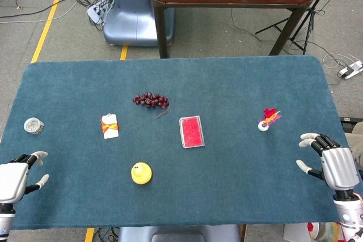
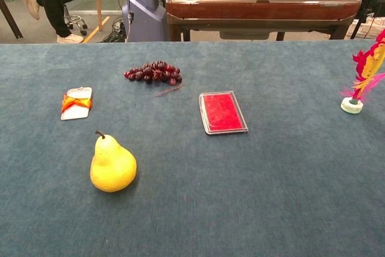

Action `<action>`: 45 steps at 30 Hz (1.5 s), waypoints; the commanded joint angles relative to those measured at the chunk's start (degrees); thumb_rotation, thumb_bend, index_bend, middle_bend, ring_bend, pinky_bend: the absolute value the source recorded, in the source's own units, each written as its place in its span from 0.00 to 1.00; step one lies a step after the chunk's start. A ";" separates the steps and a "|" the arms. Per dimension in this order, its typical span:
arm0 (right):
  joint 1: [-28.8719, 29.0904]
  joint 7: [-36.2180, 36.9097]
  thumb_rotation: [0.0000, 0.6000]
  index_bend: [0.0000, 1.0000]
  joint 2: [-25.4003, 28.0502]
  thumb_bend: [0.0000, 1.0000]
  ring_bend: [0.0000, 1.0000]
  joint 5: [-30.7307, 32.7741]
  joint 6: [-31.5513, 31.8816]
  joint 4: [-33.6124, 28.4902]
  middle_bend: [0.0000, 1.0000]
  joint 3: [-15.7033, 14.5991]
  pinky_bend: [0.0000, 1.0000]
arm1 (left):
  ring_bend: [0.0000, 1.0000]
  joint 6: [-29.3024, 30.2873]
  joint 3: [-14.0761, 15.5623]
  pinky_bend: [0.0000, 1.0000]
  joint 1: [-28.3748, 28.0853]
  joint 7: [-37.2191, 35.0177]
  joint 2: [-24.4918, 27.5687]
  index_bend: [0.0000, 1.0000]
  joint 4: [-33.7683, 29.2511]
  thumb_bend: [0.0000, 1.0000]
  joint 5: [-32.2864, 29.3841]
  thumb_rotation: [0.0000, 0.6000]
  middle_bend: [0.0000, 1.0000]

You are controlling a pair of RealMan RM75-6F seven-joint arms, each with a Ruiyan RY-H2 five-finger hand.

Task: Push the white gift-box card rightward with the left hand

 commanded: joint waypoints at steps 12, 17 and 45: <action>-0.12 -0.60 1.00 0.49 0.95 0.03 0.34 0.20 0.32 -1.78 0.38 0.09 0.59 | 0.49 1.21 1.03 0.70 -0.49 -1.92 -0.30 0.40 -0.38 0.25 4.61 1.00 0.58; -0.77 -0.84 1.00 0.49 1.60 0.04 0.34 0.23 1.74 -2.62 0.38 0.33 0.59 | 0.70 0.05 1.23 0.93 -1.85 -0.80 -1.26 0.44 -1.34 0.25 6.46 1.00 0.83; -2.18 1.39 1.00 0.49 3.77 0.05 0.34 0.34 4.06 -4.28 0.38 0.83 0.59 | 1.00 -19.81 -5.56 1.00 -16.70 18.57 -3.84 0.43 -11.46 0.35 -7.18 1.00 1.00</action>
